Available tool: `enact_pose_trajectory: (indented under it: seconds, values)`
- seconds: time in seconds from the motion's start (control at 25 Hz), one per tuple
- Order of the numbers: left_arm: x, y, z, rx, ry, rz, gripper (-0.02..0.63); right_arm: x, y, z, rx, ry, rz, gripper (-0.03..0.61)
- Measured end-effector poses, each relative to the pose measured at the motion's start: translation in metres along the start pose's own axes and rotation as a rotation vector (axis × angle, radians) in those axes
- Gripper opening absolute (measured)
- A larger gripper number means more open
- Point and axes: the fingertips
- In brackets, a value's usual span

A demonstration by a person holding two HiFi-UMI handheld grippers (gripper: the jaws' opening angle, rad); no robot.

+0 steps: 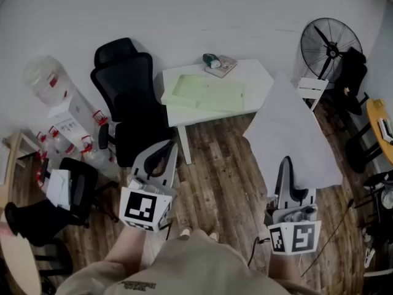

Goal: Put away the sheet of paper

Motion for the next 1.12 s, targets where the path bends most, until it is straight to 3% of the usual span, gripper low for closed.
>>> enact_pose_trajectory:
  seconds: [0.24, 0.48, 0.76, 1.12]
  values:
    - [-0.010, 0.014, -0.001, 0.010, -0.036, 0.001, 0.025, -0.007, 0.013, -0.007, 0.020, -0.003, 0.014, 0.025]
    - [-0.010, 0.027, 0.000, 0.016, -0.045, 0.007, 0.025, -0.004, 0.039, -0.017, -0.014, -0.003, 0.013, 0.025]
    - [0.005, 0.047, 0.014, -0.006, -0.018, 0.112, 0.025, -0.012, 0.054, -0.023, -0.006, -0.019, 0.035, 0.025]
    - [-0.020, 0.037, 0.023, 0.015, -0.054, 0.042, 0.025, -0.035, 0.059, -0.002, 0.007, -0.046, 0.045, 0.025]
Point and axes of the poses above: the fingertips, and each gripper's own axes: z forward along the fingers, y to its right, x out of its top, and after that the axes turned 5 degrees about z, right-handed
